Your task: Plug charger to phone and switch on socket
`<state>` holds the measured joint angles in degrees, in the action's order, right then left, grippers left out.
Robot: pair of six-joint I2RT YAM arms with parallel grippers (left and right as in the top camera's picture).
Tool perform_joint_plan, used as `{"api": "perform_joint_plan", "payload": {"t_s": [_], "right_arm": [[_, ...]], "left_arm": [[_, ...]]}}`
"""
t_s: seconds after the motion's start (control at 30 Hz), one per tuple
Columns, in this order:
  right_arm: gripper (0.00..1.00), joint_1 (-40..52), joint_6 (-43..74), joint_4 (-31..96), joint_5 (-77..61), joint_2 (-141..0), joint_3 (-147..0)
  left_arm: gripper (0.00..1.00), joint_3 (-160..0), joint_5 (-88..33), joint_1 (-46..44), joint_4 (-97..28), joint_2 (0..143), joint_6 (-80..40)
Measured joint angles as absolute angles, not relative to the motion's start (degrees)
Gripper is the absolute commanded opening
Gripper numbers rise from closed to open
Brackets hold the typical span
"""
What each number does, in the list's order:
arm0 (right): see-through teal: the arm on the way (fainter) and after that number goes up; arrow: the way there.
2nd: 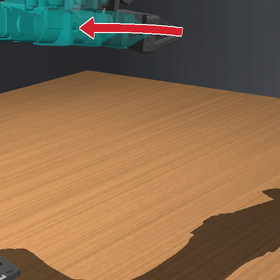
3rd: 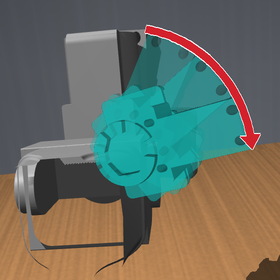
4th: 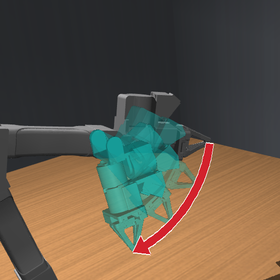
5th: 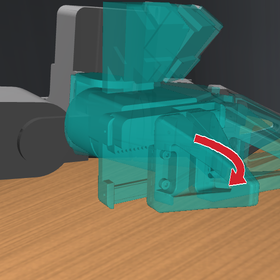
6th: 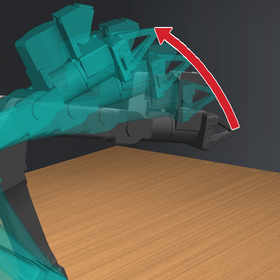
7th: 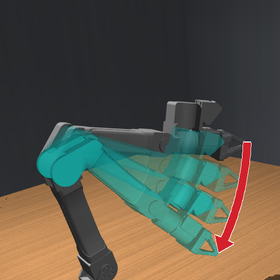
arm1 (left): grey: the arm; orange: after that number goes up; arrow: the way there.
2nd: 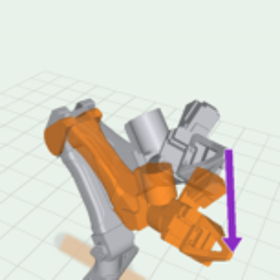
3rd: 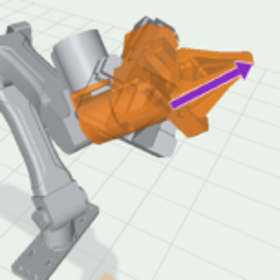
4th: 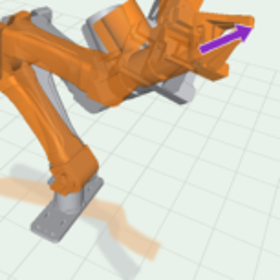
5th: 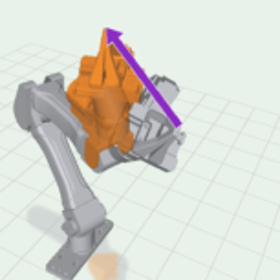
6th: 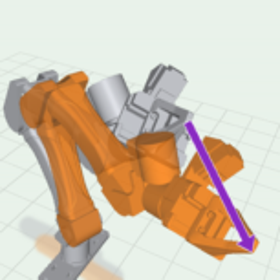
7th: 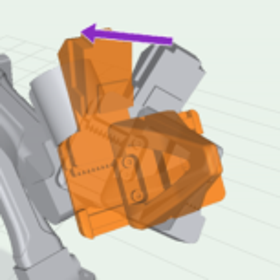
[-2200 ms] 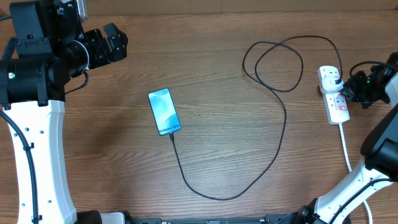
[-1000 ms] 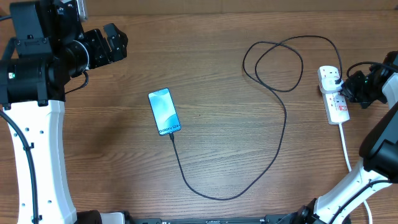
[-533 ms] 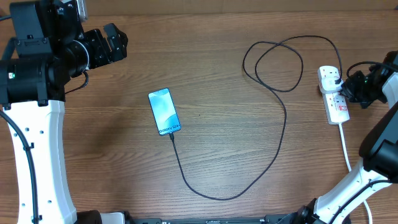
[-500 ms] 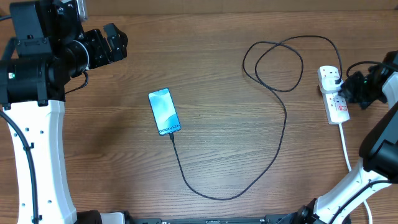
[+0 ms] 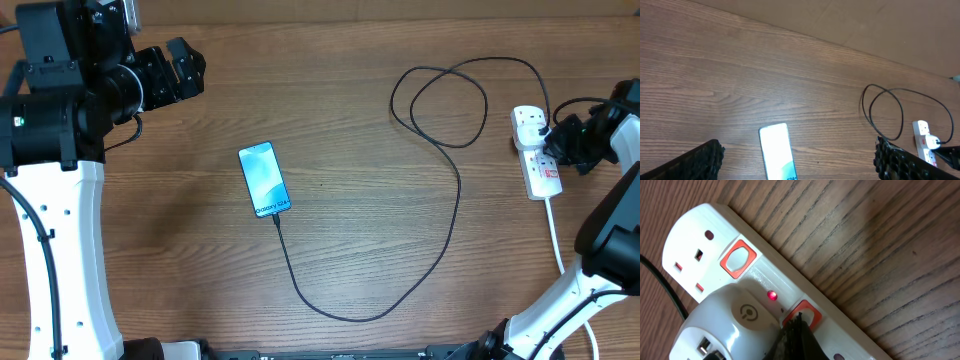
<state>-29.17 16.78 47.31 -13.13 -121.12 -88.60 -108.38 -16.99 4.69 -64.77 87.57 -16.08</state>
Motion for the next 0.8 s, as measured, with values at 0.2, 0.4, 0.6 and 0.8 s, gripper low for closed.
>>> {"api": "perform_joint_plan", "payload": {"t_s": [0.2, 0.4, 0.6, 0.8], "right_arm": [[0.04, -30.0, 18.15, 46.54, -14.04, -121.08, -88.55], [0.04, -32.86, 18.92, 48.31, -17.02, -121.47, -90.11], [0.04, -37.21, 19.29, 48.84, -19.42, -118.17, -91.31], [0.09, -38.06, 18.9, 48.82, -23.16, -106.17, -91.74]], "left_arm": [[1.0, -108.38, -16.99, 4.69, -64.77, 87.57, -16.1], [1.0, -108.38, -16.99, 4.69, -64.77, 87.57, -16.1], [0.99, -108.38, -16.99, 4.69, -64.77, 87.57, -16.08], [1.0, -108.38, -16.99, 4.69, -64.77, 87.57, -16.1]]}}
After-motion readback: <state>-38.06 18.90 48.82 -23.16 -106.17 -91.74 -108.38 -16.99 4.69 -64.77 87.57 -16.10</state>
